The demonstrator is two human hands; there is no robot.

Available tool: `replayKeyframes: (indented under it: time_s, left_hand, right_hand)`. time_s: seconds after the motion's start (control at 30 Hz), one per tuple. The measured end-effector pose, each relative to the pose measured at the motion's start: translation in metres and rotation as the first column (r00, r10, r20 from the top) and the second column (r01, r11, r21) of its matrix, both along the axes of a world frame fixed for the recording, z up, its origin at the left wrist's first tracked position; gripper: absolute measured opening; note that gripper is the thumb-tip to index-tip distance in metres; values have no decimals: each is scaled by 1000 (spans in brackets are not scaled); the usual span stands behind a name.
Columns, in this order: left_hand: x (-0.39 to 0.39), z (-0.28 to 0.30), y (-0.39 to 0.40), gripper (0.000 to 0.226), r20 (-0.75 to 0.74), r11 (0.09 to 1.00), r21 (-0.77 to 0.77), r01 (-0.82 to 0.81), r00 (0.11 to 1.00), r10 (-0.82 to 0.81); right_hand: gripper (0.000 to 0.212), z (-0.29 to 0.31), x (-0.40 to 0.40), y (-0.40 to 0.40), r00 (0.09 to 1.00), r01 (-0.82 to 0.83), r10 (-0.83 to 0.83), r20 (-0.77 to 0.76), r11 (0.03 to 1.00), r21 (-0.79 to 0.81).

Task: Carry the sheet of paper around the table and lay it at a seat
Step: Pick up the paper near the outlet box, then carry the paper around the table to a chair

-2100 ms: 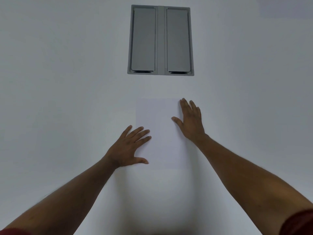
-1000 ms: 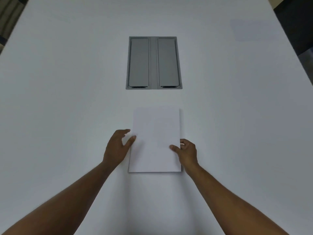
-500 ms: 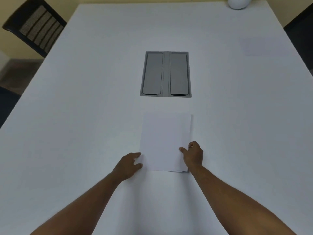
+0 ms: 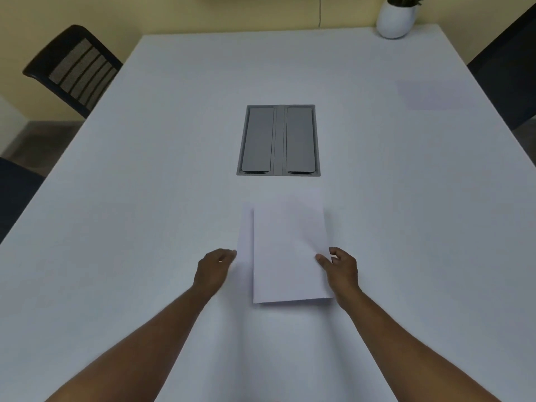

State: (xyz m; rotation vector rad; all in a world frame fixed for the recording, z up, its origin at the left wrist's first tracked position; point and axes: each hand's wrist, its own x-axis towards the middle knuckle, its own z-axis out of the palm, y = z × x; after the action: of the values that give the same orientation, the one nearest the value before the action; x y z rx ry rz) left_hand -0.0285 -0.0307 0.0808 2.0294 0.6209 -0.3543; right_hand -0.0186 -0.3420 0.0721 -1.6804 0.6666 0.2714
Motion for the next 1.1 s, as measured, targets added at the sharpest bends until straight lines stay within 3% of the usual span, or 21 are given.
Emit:
replayKeyframes:
  time_s: [0.1, 0.17, 0.27, 0.4, 0.57, 0.67, 0.73, 0.8, 1.1]
  left_hand:
    - [19, 26, -2, 41, -156, 912, -350, -213, 973, 168]
    - [21, 38, -4, 48, -197, 853, -480, -204, 973, 122]
    - [19, 53, -10, 47, -121, 800, -585, -133, 990, 75]
    - [15, 69, -21, 35, -7, 789, -604, -113, 991, 137]
    - [16, 72, -21, 51, 109, 846, -531, -55, 985, 132]
    - [14, 76, -19, 41, 117, 843, -537, 11, 991, 62]
    - [15, 77, -17, 56, 134, 836, -543, 79, 991, -6]
    - [17, 73, -18, 69, 145, 819, -553, 151, 986, -84]
    - [-12, 86, -100, 36, 168, 689, -637, 346, 934, -315]
  right_hand:
    - [24, 25, -23, -4, 1000, -1, -2, 21, 987, 160]
    - [23, 37, -40, -8, 999, -19, 11, 36, 973, 231]
    - [13, 51, -64, -12, 996, -70, 53, 66, 952, 298]
    - [22, 65, -91, -8, 992, -112, 89, 88, 944, 311]
    - [16, 80, -121, 6, 993, -89, 73, 95, 980, 177]
    - [34, 85, -141, 15, 996, -10, -4, 87, 988, 154]
    - [44, 87, -155, 23, 996, 48, -59, 74, 990, 134]
    - [41, 88, -170, 29, 991, 106, -117, 70, 984, 144]
    - [44, 114, -263, 21, 908, 412, -414, 66, 910, 44]
